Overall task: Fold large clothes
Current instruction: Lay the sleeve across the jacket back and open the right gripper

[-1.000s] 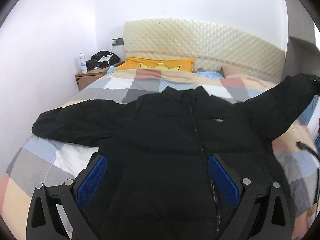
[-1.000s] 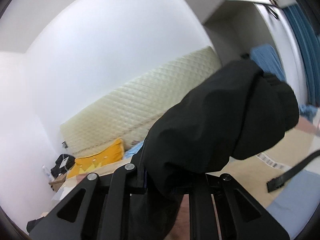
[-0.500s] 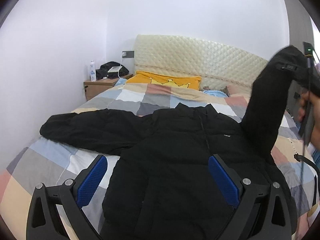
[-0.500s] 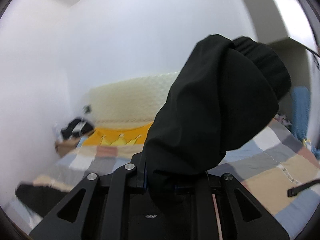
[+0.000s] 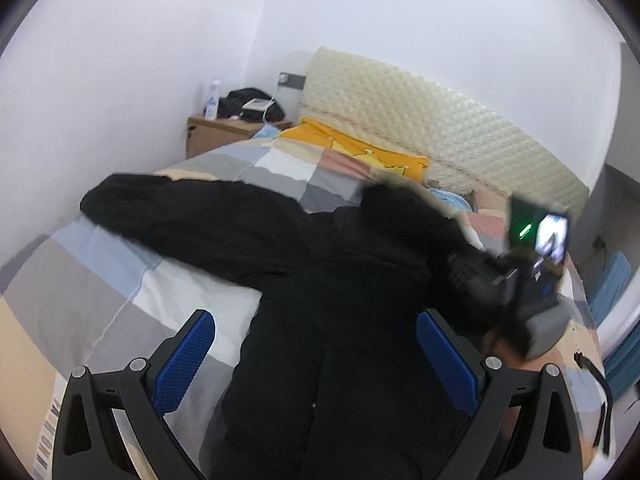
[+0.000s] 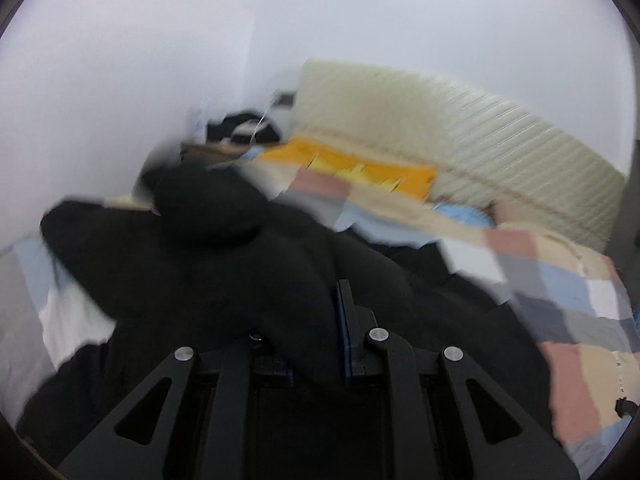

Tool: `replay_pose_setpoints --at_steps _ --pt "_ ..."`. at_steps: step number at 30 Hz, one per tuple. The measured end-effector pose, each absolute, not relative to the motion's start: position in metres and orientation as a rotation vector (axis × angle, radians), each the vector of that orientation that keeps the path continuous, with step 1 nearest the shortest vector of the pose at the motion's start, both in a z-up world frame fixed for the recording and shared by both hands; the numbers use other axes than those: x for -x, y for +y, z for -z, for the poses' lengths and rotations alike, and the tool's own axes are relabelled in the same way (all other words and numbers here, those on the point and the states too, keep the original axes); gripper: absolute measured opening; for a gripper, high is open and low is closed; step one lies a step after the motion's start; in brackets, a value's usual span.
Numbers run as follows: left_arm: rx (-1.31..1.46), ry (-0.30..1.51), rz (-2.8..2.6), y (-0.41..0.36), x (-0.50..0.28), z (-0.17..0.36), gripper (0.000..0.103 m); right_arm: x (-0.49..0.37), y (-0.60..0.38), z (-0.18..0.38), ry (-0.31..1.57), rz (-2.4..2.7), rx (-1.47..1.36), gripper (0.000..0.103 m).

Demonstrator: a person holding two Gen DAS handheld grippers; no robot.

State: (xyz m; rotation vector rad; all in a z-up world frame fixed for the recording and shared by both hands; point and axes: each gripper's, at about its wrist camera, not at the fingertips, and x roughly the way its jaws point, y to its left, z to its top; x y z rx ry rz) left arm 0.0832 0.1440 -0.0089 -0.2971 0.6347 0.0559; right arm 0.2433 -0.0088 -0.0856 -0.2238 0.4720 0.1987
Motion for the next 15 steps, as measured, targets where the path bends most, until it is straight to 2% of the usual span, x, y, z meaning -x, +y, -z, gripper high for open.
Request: replay_pose_setpoints --at_steps 6,10,11,12,14,15 --pt "0.309 0.652 -0.072 0.150 -0.090 0.018 0.102 -0.247 0.007 0.149 0.651 -0.245 0.304 0.018" --pt "0.279 0.678 -0.079 0.146 -0.093 0.027 0.102 -0.245 -0.005 0.150 0.694 -0.271 0.296 0.022" --pt "0.278 0.685 -0.076 0.145 -0.094 0.028 0.102 -0.244 -0.007 0.145 0.697 -0.289 0.277 0.031" --pt "0.277 0.686 -0.077 0.145 -0.094 0.028 0.102 -0.245 -0.007 0.142 0.702 -0.296 0.266 0.047" --pt "0.267 0.679 -0.086 0.144 -0.093 0.027 0.102 -0.244 -0.013 0.131 0.706 -0.287 0.240 0.069" --pt "0.258 0.674 -0.092 0.143 -0.092 0.026 0.102 -0.241 -0.016 0.126 0.690 -0.287 0.230 0.072"
